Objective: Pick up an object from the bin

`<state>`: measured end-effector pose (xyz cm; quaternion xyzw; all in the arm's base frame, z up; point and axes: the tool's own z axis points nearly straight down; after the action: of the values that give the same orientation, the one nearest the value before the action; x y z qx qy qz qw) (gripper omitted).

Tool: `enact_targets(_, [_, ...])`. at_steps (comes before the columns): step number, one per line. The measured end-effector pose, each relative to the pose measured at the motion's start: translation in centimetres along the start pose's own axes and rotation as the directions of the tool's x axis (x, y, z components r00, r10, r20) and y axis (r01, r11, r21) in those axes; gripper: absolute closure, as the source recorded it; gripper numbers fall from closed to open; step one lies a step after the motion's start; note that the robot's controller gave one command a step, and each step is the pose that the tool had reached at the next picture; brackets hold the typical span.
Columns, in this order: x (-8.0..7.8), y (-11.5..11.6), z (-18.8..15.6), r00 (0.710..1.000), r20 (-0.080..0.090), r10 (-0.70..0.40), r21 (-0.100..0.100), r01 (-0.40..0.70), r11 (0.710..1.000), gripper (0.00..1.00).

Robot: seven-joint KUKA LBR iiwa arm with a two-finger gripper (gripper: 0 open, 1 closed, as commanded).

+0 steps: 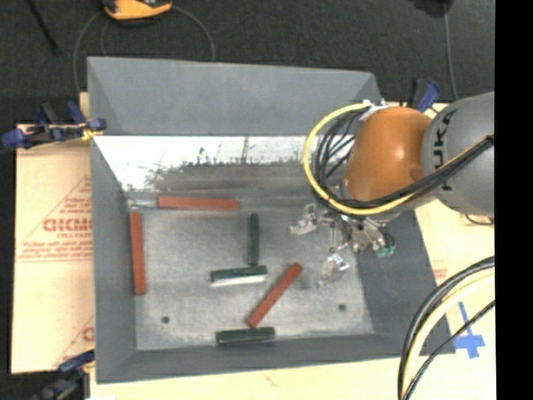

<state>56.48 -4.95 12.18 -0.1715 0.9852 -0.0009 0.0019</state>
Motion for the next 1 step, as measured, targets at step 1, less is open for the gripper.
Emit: enact_targets(1, [-0.2, 2.87, 4.71, 0.997, 0.005, -0.075, 0.002, 0.075, 0.997, 0.0])
